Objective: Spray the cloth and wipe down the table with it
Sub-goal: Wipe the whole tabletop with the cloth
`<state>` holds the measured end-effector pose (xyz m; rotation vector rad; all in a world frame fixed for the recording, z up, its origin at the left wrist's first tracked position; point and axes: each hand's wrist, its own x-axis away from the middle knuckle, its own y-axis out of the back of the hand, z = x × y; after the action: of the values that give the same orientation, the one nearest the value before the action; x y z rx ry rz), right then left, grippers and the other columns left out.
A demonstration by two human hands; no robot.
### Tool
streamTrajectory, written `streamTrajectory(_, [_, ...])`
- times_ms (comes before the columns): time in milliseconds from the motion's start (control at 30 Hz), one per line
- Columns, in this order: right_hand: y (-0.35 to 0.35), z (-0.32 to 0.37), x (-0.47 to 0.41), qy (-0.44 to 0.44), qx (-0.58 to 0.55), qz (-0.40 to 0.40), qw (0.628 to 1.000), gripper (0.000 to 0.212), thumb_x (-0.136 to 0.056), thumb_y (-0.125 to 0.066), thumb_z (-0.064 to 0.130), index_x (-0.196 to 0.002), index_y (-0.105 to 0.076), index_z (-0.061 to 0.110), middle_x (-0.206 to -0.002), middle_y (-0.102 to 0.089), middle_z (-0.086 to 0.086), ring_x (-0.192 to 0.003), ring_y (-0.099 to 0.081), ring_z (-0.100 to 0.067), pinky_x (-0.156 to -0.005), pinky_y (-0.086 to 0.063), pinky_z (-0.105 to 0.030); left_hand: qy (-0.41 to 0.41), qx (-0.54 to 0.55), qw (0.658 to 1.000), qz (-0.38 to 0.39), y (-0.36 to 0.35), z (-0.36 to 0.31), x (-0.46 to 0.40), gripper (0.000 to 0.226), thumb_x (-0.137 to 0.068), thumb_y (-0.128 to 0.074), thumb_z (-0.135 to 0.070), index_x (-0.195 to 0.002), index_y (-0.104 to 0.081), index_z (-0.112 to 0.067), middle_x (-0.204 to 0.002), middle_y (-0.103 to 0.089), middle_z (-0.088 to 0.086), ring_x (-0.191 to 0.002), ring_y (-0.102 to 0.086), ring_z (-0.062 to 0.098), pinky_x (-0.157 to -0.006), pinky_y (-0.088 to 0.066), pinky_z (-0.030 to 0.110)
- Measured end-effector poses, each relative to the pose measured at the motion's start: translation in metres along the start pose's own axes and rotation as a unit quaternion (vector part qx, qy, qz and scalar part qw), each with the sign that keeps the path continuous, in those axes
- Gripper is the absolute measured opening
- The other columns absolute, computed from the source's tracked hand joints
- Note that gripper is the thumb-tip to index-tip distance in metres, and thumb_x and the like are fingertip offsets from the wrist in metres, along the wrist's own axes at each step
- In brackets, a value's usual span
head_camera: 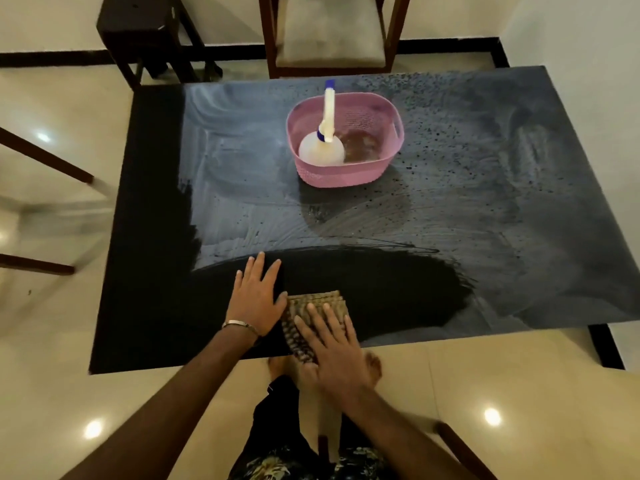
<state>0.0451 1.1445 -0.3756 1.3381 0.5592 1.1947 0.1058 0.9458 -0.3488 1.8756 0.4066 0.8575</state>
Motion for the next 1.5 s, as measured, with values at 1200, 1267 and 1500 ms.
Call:
streamTrajectory(1200, [0.084,-0.316,-0.003,-0.516,-0.122,-0.102,0.842,0.08,-0.085,-0.018,0.051,-0.159,-0.015,0.022,-0.166,-0.007,-0.011,-0.152,0.001,-0.038,-0.12,0.006,-0.057,-0.006,0.036,0.999,-0.002,-0.018,-0.119,-0.024,0.066,-0.094,-0.049,-0.041,-0.151,-0.02,-0.025,-0.161,-0.009,0.005,-0.149,-0.005,0.024,-0.12,-0.009,0.047])
streamTrajectory(1267, [0.079,-0.252,-0.039,-0.415,-0.081,-0.086,0.902,0.078,-0.087,-0.02,0.051,-0.159,-0.009,0.025,-0.167,-0.004,-0.01,-0.152,0.002,-0.037,-0.12,0.004,-0.059,-0.004,0.04,0.999,-0.003,-0.016,-0.116,-0.024,0.066,-0.094,-0.049,-0.04,-0.151,-0.02,-0.025,-0.161,-0.01,0.005,-0.149,-0.006,0.024,-0.12,-0.009,0.048])
streamTrajectory(1500, [0.054,-0.072,-0.083,0.046,-0.012,0.065,0.997,0.066,-0.099,-0.031,0.05,-0.158,-0.008,0.034,-0.166,0.01,0.003,-0.151,0.019,-0.023,-0.121,0.007,-0.054,0.014,0.062,0.997,-0.032,-0.002,-0.096,-0.021,0.067,-0.09,-0.052,-0.02,-0.15,-0.023,-0.022,-0.16,-0.014,0.007,-0.148,-0.008,0.027,-0.12,-0.006,0.05])
